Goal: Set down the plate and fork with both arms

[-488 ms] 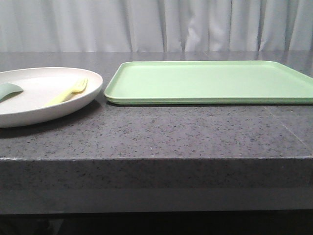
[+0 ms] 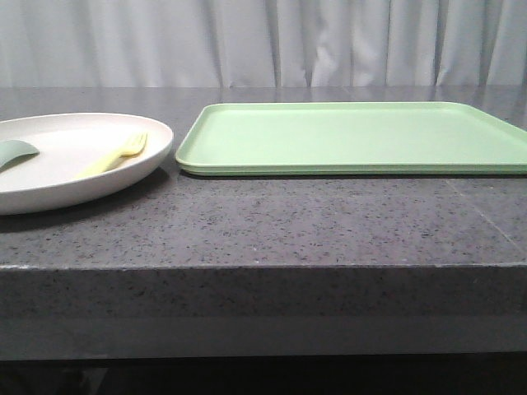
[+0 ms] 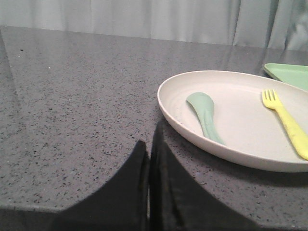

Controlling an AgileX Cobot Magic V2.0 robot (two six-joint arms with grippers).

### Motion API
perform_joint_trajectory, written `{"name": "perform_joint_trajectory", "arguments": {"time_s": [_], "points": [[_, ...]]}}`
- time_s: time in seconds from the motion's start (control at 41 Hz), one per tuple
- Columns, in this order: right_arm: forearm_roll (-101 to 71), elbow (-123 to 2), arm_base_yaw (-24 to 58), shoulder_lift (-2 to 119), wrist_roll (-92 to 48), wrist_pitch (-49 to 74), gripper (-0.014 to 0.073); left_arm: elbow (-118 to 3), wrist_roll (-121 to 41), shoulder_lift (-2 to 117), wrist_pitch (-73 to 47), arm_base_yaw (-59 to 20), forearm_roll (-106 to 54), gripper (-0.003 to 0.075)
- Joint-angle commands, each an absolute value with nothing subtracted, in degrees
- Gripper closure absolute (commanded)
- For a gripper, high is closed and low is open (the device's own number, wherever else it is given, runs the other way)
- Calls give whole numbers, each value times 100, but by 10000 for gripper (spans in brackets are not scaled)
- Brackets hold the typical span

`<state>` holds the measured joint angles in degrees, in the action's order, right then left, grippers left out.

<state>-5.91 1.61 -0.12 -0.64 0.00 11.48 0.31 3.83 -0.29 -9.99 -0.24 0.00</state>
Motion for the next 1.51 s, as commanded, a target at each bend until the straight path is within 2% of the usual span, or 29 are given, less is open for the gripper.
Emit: {"name": "perform_joint_trajectory", "arguments": {"time_s": [0.0, 0.683, 0.902, 1.098, 1.293, 1.488], "points": [[-566, 138, -23, -167, 0, 714, 712, 52, 391, -152, -496, -17, 0, 738], [-571, 138, -23, -167, 0, 707, 712, 52, 391, -152, -433, -17, 0, 738], [-656, 133, -23, -167, 0, 569, 712, 52, 391, -152, 88, -17, 0, 738], [-656, 63, -23, -167, 0, 177, 712, 29, 413, -152, 1091, -17, -69, 738], [-656, -716, -23, -166, 0, 518, 712, -521, 508, -129, 858, -17, -168, 738], [-656, -2108, -23, 410, 0, 1787, 711, -1742, 454, 488, -133, -17, 174, 738]]}}
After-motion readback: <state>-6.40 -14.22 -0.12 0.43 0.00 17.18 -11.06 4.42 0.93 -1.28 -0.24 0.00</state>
